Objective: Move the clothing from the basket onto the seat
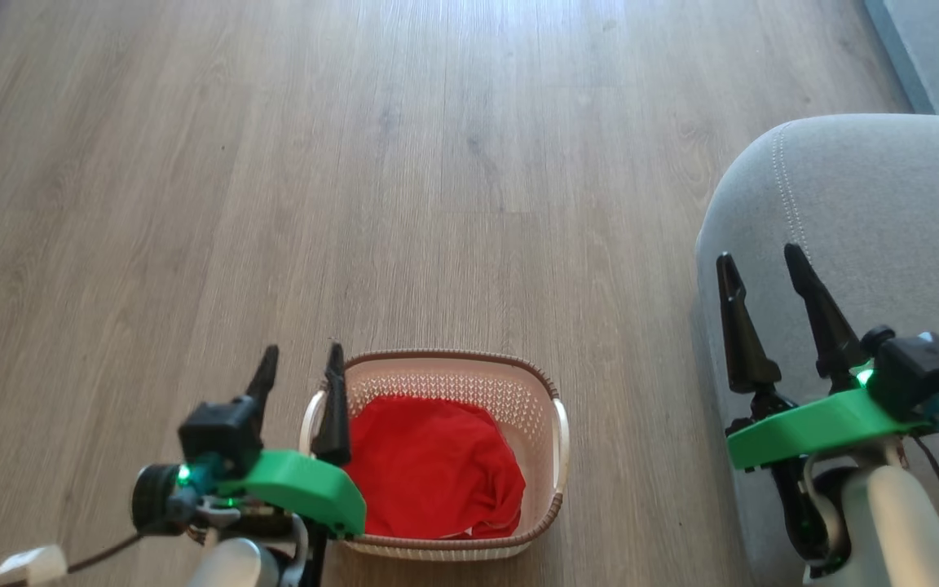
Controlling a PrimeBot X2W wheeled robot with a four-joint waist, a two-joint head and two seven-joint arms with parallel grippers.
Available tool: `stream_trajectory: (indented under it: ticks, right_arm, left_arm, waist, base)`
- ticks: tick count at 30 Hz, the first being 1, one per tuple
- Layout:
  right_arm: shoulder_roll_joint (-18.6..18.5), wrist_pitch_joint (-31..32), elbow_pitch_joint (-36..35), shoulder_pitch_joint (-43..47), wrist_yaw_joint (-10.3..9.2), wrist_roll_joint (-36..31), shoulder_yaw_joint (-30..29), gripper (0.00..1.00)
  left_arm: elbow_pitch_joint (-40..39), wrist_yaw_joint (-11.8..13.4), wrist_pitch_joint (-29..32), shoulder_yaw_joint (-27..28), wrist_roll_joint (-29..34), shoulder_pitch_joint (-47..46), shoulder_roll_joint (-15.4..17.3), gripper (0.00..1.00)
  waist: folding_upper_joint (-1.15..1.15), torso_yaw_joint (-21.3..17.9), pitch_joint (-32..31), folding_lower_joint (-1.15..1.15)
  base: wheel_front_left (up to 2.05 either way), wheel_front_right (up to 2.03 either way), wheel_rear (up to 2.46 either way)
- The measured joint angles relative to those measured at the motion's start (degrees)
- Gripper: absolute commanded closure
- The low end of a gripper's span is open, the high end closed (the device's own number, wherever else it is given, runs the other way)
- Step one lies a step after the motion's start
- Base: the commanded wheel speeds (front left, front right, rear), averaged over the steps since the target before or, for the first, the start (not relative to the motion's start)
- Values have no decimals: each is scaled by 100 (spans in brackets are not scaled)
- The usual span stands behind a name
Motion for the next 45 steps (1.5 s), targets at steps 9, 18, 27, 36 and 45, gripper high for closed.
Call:
stream_trajectory:
  ticks: [9, 18, 27, 36, 45]
  right_arm:
    - [-44, -175, 456, 31, 0, -658, 100, 0]
    - [-46, -318, 185, 5, 1, -1312, 134, 0]
    - [-40, -477, 401, 8, 2, -1920, 15, 0]
    - [-3, -569, 1090, 16, 2, -2100, -463, 0]
    - [12, -569, 1185, 13, 2, -2013, -441, 0]
  left_arm:
    - [174, 243, -126, -463, 532, -7, 89, 0]
    - [-255, 606, -315, -269, 995, -12, -3, 0]
    - [-445, 516, -446, -127, 1503, -27, -178, 0]
    - [91, -96, -545, 272, 1703, 110, -461, 0]
    - [394, -502, -545, 513, 1417, 155, -509, 0]
  waist:
    - [0, 28, -68, 0]
    - [0, 73, -8, 0]
    - [0, 99, 44, 0]
    - [0, 110, 47, 0]
    - [0, 85, 55, 0]
  base:
    - [0, 0, 0]
    - [0, 0, 0]
    - [0, 0, 0]
    - [0, 0, 0]
    - [0, 0, 0]
